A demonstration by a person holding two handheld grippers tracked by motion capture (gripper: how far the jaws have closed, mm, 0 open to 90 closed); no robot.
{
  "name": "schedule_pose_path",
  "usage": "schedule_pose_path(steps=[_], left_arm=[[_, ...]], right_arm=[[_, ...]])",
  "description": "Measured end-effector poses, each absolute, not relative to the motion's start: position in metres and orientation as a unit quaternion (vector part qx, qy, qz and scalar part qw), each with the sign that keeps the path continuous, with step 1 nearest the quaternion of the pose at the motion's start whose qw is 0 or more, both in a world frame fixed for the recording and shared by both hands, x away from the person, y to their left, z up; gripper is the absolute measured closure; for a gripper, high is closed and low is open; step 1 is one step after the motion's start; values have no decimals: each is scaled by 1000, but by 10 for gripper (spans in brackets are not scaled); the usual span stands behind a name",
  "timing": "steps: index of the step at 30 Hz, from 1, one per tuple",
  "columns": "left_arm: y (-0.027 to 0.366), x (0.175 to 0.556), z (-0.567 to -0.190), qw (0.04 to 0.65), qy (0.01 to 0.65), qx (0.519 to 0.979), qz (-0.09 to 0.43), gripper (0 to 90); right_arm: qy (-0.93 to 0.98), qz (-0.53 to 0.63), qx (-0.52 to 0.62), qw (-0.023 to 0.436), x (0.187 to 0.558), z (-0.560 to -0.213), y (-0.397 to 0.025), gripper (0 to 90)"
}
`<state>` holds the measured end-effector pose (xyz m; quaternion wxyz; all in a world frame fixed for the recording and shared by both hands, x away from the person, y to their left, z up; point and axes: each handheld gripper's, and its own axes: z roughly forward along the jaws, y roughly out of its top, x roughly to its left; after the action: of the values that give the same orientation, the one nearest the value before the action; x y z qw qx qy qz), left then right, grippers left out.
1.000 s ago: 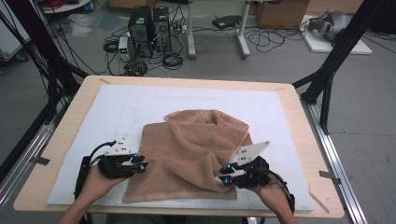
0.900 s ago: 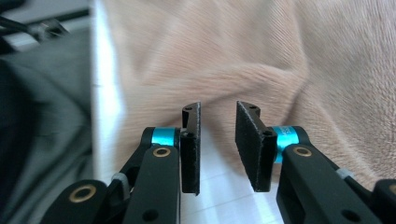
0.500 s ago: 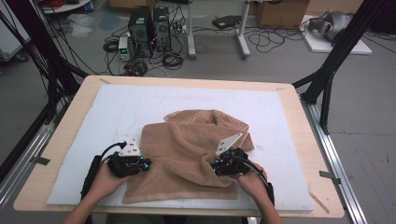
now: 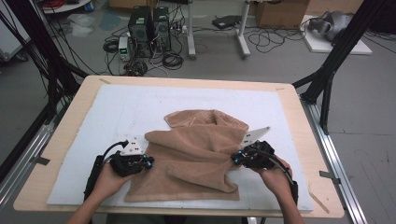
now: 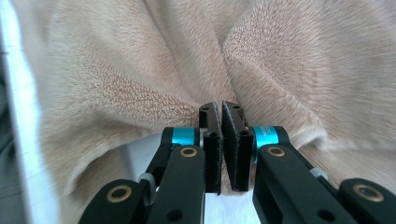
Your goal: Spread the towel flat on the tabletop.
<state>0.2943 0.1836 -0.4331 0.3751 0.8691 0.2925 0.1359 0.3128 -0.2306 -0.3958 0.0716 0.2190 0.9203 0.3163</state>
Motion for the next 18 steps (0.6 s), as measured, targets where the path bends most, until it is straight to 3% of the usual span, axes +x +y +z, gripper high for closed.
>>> schedule_pose_path(steps=[8, 15, 18], left_arm=[[181, 308, -436, 371, 313, 859, 163, 864], [191, 302, -428, 395, 308, 854, 140, 691], [197, 301, -430, 387, 311, 857, 135, 676]], right_arm=[[910, 313, 264, 70, 347, -421, -218, 863], [895, 360, 254, 72, 332, -406, -231, 745], [888, 386, 239, 70, 317, -397, -232, 724]])
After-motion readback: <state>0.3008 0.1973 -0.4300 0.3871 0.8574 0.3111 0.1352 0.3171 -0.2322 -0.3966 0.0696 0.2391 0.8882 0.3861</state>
